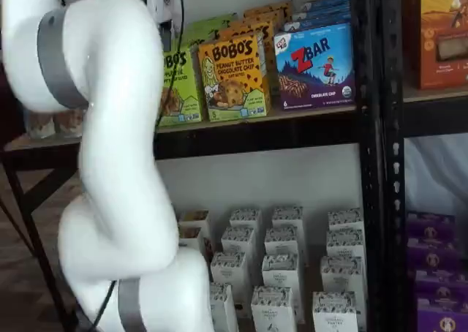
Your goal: Pick the green box on the top shelf, the fourth from the left
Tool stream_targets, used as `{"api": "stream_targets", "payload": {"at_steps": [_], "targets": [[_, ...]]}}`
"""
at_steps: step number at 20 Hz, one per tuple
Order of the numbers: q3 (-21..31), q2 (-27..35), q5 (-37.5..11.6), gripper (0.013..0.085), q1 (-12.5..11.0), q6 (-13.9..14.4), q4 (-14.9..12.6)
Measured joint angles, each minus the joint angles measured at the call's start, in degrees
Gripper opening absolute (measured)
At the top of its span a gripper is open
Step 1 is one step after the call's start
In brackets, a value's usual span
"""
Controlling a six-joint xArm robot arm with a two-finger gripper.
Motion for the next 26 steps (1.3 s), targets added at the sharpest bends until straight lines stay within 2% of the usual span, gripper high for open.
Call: {"api": "stream_targets", "payload": {"at_steps": [3,9,15,19,26], "targets": [[-0.17,0.33,-0.7,0.085,-1.05,-0.65,1.47],[-0.3,0.76,-2.93,0.085,-1.88,-1.5,2.0],[3.19,-0.99,-10.72,0.085,-1.93,-1.82,3.76],[6.65,-2.69,-18.08,0.085,-1.31,-1.7,4.6],[6.45,-1.03,-22.13,0.085,-0.81,-1.75,4.56]]}}
